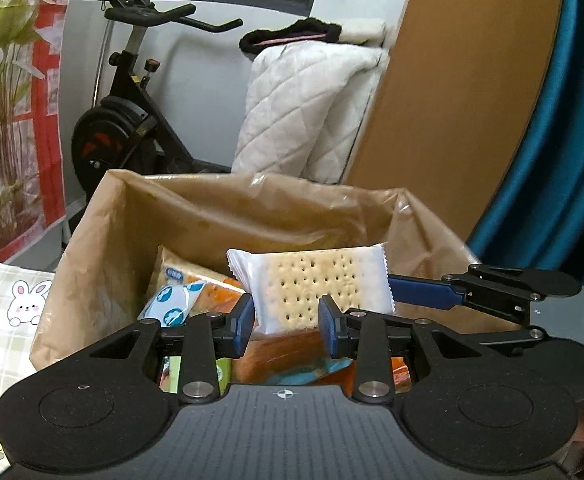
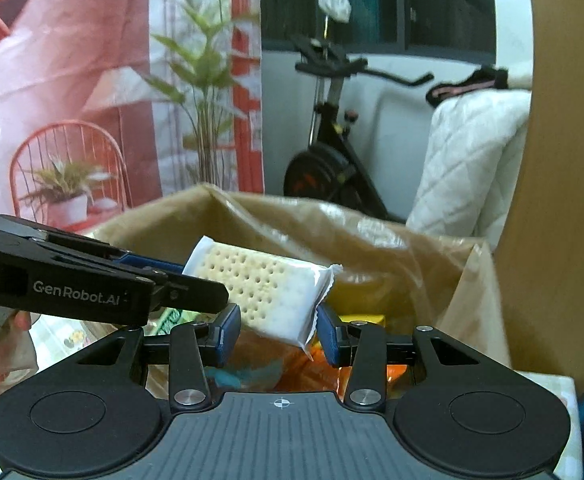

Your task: Organize snacks

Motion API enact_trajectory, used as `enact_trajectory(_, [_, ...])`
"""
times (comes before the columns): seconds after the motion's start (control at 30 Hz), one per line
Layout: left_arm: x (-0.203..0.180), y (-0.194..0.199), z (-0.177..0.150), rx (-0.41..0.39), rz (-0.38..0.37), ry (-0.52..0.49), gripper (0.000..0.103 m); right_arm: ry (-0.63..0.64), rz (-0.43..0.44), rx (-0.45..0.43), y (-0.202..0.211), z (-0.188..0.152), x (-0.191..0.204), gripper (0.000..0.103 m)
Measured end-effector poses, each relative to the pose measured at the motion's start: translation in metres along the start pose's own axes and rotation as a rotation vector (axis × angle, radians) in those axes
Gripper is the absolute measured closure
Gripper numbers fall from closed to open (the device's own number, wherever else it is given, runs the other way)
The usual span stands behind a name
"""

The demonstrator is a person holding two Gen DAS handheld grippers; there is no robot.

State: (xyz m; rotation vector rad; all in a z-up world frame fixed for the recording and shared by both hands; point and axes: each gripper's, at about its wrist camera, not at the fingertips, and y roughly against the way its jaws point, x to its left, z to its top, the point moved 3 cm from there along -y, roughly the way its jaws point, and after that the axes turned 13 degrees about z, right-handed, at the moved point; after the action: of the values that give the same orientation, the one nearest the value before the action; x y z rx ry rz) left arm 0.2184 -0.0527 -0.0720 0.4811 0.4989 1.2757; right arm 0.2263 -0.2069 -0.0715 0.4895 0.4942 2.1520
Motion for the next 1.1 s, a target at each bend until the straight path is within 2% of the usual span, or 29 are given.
enact_trajectory(0.33, [-0.002, 0.004, -0.002, -0.012, 0.021, -0.038, 0.065, -0.052, -0.014, 0.022, -0.002, -0.013, 0.001, 0.058])
enact_trajectory(0.4, [-0.002, 0.007, -0.001, -0.018, 0.015, -0.039, 0.06, -0.058, -0.02, 0.021, -0.001, -0.014, 0.002, 0.057])
enact_trajectory(0.47, [-0.002, 0.009, -0.001, -0.029, 0.009, -0.042, 0.051, -0.066, -0.031, 0.018, 0.001, -0.013, -0.001, 0.053])
enact_trajectory(0.53, [-0.004, 0.013, 0.0, -0.044, 0.019, -0.053, 0.046, -0.074, -0.039, 0.014, 0.004, -0.015, -0.001, 0.049])
enact_trajectory(0.63, [-0.003, 0.02, 0.002, -0.074, 0.074, -0.069, 0.027, -0.087, -0.051, 0.003, 0.009, -0.016, -0.003, 0.04])
enact_trajectory(0.7, [0.0, 0.025, 0.003, -0.093, 0.096, -0.063, 0.025, -0.097, -0.058, -0.006, 0.013, -0.017, -0.004, 0.036])
enact_trajectory(0.9, [0.008, 0.04, 0.009, -0.119, 0.158, -0.049, 0.019, -0.112, -0.082, -0.046, 0.028, -0.015, -0.001, 0.015])
enact_trajectory(1.1, [0.012, 0.069, 0.013, -0.181, 0.236, -0.06, 0.014, -0.132, -0.117, -0.11, 0.053, -0.011, 0.007, 0.004])
